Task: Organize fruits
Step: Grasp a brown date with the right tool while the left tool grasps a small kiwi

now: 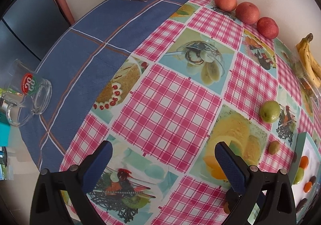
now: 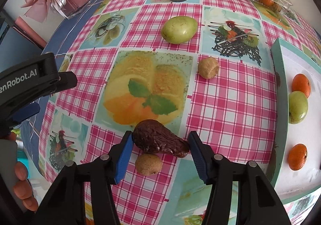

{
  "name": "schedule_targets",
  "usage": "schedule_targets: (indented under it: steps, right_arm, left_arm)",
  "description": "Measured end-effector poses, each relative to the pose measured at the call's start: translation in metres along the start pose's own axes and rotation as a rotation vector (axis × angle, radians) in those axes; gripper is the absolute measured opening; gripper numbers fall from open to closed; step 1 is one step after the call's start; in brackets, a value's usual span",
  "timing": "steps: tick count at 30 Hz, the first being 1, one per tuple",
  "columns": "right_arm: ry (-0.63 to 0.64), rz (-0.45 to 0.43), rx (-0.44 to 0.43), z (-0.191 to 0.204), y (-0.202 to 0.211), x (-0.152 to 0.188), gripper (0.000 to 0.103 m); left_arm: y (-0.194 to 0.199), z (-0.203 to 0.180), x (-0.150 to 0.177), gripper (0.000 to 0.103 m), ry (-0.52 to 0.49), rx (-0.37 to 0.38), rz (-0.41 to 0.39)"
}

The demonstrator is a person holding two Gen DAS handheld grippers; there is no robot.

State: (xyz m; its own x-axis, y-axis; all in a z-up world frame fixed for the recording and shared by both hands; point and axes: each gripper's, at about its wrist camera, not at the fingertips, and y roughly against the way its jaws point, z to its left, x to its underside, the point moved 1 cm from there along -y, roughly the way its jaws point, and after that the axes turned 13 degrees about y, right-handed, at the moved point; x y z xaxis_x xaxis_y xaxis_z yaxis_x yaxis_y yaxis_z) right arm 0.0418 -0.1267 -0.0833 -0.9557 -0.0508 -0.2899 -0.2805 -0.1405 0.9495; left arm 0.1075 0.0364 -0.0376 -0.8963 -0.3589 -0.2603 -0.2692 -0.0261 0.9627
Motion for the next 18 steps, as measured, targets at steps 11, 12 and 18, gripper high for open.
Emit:
schedule_targets:
  steps: [11,12,18]
  right_arm:
    - [-0.001,-0.005,0.003,-0.002,0.006,0.002,0.058]
    - [-0.006,-0.009,0.003,-0.004,0.008,0.002,0.058]
    - [-0.05,-0.028,0.012,-0.02,0.022,0.006,0.058]
  left_arm:
    - [0.007,-0.004,0.004,0.103,0.009,0.041,0.013]
    - [0.007,-0.006,0.006,0.102,0.002,0.05,0.018]
    - [0.01,-0.023,0.017,0.091,-0.049,0.093,0.044]
